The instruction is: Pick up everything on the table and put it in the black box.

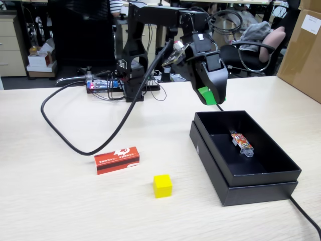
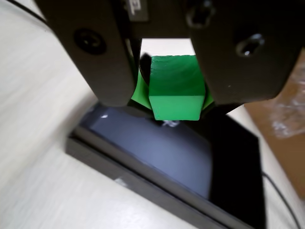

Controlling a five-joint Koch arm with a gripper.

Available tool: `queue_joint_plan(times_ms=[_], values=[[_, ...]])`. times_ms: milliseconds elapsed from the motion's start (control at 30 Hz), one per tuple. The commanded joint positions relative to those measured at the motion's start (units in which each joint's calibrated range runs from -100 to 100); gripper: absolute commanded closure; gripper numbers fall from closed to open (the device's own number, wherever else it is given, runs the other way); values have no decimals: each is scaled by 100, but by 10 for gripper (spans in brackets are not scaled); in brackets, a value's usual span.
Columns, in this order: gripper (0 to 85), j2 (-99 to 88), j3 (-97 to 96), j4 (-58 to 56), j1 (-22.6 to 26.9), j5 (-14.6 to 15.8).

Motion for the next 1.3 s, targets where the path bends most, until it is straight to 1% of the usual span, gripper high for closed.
queue_joint_plan(times_ms=[0,133,500,600,633,1000,1133,1167,1200,1267], values=[[763,616,800,-1,24,73],[763,1098,973,-1,34,127],[747,983,411,-1,68,151],[622,949,320,-1,68,142],[610,926,284,-1,68,137],[610,479,338,-1,39,132],[609,-61,383,-1,-156,24],[545,-221,383,-1,-332,-54],[505,-256,347,-1,-425,-98],[471,-279,320,-1,-650,-181]])
